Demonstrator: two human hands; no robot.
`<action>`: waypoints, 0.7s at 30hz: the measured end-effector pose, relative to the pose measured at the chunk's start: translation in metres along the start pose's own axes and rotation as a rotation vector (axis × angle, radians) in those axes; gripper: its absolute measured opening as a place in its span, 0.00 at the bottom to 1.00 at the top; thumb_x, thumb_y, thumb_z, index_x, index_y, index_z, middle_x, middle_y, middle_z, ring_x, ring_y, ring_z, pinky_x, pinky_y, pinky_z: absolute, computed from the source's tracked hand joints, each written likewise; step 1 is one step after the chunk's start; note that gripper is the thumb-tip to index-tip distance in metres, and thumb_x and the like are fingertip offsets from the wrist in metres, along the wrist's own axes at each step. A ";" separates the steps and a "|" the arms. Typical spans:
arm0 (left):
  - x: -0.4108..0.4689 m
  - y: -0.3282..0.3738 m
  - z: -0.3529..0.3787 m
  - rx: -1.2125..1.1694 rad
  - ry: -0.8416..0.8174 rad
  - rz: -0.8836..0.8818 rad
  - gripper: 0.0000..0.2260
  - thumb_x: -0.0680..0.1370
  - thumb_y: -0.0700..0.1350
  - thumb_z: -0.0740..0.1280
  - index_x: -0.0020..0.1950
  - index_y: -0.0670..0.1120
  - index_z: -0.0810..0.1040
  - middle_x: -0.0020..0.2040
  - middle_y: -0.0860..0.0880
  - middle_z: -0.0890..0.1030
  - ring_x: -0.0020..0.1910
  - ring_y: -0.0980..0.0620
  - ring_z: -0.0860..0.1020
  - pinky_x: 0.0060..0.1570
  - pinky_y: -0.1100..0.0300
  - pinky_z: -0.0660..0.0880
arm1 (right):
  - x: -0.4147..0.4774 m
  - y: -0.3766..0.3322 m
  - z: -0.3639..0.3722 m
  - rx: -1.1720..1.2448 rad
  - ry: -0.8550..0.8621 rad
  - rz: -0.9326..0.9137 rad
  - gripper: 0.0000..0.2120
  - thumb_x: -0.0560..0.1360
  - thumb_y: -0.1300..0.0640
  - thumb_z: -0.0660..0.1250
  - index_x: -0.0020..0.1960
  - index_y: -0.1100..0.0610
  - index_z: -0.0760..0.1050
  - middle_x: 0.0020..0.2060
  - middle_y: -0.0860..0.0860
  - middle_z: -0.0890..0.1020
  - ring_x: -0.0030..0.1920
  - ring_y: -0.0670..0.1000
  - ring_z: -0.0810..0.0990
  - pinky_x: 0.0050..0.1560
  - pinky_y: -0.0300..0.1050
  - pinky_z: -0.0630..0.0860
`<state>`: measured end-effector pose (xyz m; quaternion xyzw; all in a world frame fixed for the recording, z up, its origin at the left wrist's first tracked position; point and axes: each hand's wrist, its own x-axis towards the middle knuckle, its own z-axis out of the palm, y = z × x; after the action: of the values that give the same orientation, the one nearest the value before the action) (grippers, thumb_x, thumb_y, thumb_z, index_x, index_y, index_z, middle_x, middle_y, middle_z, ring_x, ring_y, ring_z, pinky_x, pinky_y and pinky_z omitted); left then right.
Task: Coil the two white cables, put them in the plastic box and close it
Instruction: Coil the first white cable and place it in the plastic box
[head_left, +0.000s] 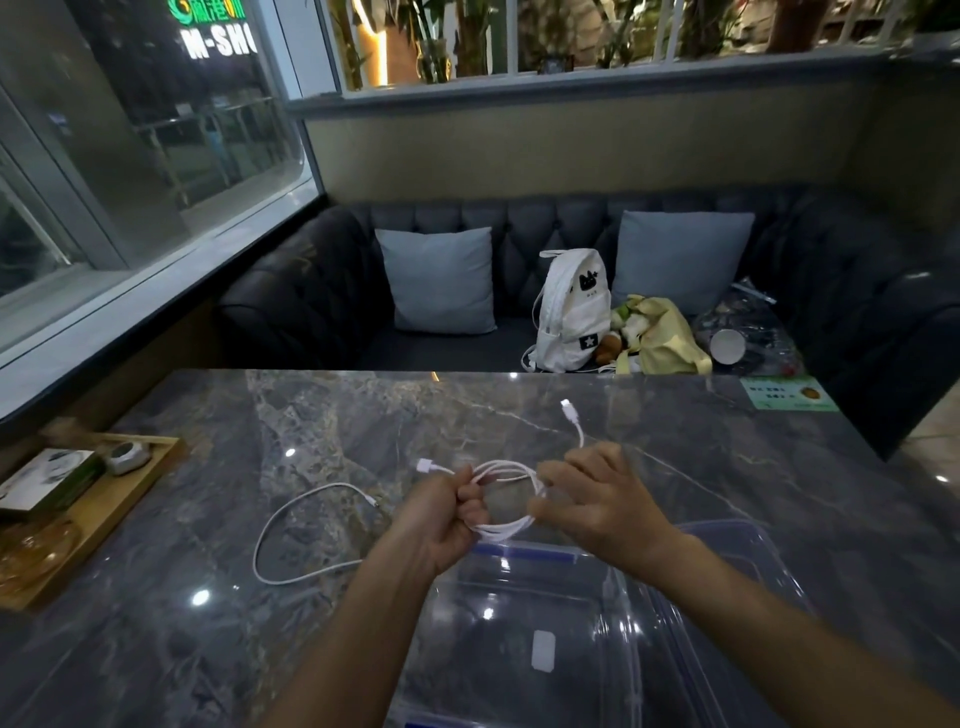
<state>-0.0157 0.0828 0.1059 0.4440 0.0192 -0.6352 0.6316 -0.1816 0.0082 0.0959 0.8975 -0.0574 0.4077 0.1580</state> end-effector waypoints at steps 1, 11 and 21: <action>0.001 -0.001 0.001 -0.014 0.013 0.049 0.18 0.83 0.42 0.49 0.34 0.41 0.67 0.16 0.52 0.62 0.12 0.59 0.57 0.13 0.69 0.55 | -0.001 -0.001 0.002 -0.002 -0.011 0.040 0.06 0.70 0.62 0.69 0.41 0.51 0.77 0.38 0.49 0.79 0.38 0.50 0.72 0.40 0.45 0.62; -0.003 -0.026 0.018 0.090 0.077 0.556 0.14 0.82 0.43 0.52 0.39 0.43 0.69 0.21 0.55 0.63 0.19 0.60 0.60 0.19 0.68 0.61 | 0.007 -0.025 0.005 0.272 -0.224 0.626 0.14 0.73 0.59 0.63 0.54 0.66 0.77 0.41 0.58 0.84 0.40 0.56 0.82 0.45 0.46 0.75; -0.001 -0.039 0.018 0.434 0.008 0.713 0.12 0.81 0.45 0.54 0.44 0.41 0.72 0.24 0.56 0.68 0.22 0.61 0.66 0.23 0.67 0.67 | 0.022 -0.019 0.022 0.378 -0.319 1.124 0.04 0.71 0.61 0.67 0.43 0.62 0.78 0.38 0.59 0.82 0.39 0.58 0.79 0.37 0.44 0.69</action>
<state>-0.0569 0.0808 0.0963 0.5481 -0.2675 -0.3643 0.7038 -0.1468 0.0199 0.0942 0.7923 -0.4716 0.2924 -0.2537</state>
